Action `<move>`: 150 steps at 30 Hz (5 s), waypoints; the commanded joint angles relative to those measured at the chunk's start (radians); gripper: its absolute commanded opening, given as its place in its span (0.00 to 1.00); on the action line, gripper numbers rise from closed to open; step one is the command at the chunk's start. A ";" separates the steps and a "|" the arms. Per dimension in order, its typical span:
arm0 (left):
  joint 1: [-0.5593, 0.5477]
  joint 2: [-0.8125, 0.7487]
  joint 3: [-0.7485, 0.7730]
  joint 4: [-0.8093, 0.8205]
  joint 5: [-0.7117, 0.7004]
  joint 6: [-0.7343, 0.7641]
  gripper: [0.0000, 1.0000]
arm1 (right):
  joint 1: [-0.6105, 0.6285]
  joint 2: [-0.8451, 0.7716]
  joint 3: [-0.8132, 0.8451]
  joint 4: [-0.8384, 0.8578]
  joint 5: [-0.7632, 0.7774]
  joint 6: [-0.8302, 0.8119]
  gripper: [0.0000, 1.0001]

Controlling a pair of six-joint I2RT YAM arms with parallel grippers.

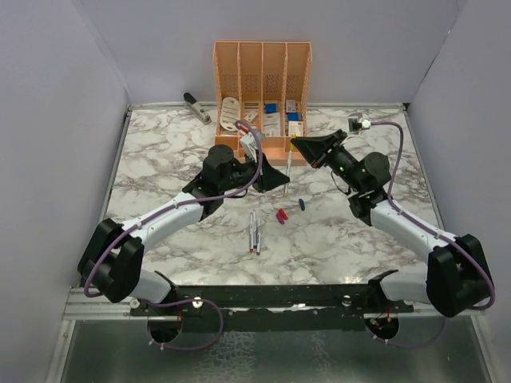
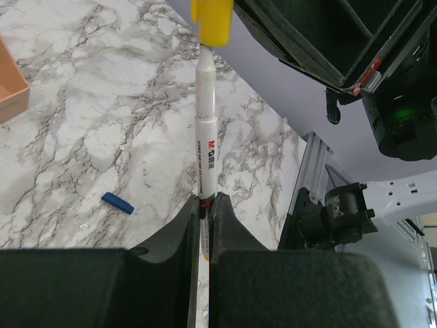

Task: Insert the pens into the pen caps

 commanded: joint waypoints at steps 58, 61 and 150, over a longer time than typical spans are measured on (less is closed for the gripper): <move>0.047 -0.053 0.111 0.220 -0.255 0.014 0.00 | 0.097 0.097 0.023 -0.468 -0.099 -0.237 0.01; 0.063 -0.062 0.112 0.219 -0.277 0.017 0.00 | 0.122 0.105 0.025 -0.498 -0.074 -0.261 0.01; 0.146 0.400 0.314 -0.886 -0.743 0.229 0.24 | 0.153 -0.025 0.193 -0.674 0.284 -0.240 0.37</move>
